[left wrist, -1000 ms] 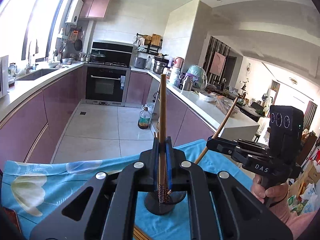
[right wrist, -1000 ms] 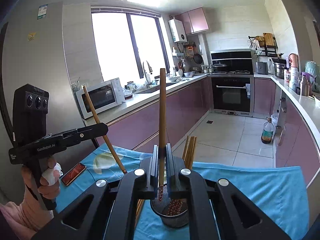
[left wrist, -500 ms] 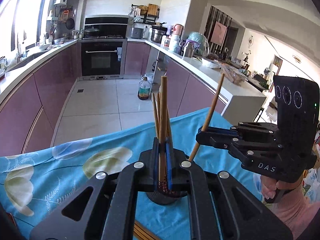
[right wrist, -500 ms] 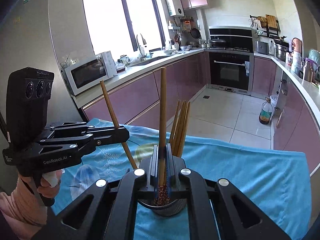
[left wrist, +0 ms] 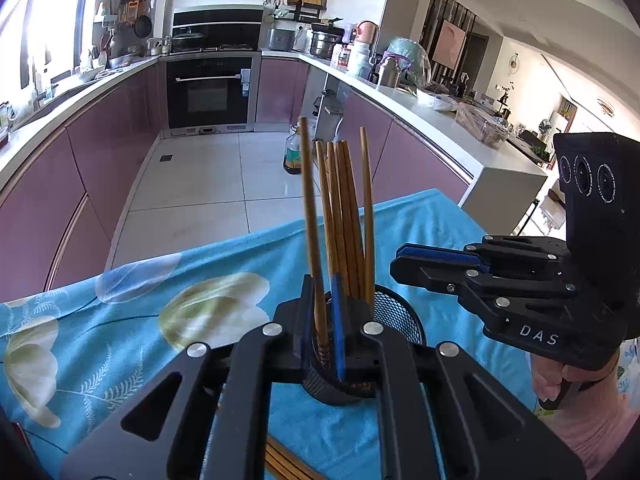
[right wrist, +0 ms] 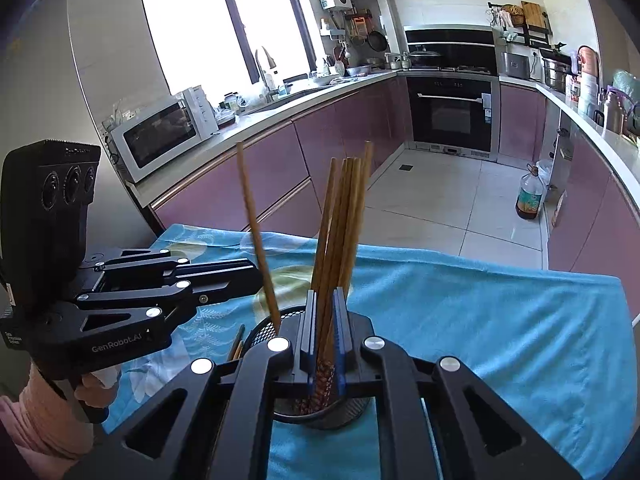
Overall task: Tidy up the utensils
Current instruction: 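Lower both chopsticks into the mesh cup and open both tools, then withdraw both open tools from the cup back over the remaining chopsticks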
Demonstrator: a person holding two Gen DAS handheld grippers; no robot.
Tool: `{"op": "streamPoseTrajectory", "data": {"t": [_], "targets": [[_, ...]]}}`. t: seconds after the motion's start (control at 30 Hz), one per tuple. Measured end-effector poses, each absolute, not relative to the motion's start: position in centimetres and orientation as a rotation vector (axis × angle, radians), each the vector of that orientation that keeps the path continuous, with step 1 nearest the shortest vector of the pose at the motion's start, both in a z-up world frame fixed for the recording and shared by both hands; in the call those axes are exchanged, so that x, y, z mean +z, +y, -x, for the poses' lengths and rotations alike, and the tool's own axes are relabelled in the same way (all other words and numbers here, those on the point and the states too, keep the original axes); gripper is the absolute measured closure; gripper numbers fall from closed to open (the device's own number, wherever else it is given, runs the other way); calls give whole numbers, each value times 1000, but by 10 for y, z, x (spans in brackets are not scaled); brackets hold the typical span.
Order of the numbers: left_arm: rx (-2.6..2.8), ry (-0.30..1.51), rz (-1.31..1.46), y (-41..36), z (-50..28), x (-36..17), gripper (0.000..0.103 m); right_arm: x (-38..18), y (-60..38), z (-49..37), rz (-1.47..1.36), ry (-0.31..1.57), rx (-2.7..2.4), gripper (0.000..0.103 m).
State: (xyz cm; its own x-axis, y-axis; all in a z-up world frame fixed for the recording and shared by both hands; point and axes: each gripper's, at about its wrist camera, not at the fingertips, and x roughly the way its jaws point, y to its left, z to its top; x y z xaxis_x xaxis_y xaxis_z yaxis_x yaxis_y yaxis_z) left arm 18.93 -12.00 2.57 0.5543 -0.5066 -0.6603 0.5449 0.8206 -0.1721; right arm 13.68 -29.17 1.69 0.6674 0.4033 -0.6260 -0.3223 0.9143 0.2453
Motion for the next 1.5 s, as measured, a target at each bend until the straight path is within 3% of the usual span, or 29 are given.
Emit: {"op": "streamPoseTrajectory", "data": {"t": [0.2, 0.7, 1.17, 1.5], "targets": [[-595, 742, -39, -111, -183, 27, 85, 16, -294, -132, -127, 724, 414, 94], [-499, 632, -10, -56, -126, 35, 60, 22, -278, -87, -77, 660, 491, 73], [-389, 798, 17, -12, -90, -43, 57, -55, -224, -59, -14, 886, 588, 72], [-358, 891, 40, -8, -83, -83, 56, -83, -207, -51, 7, 943, 573, 72]]}}
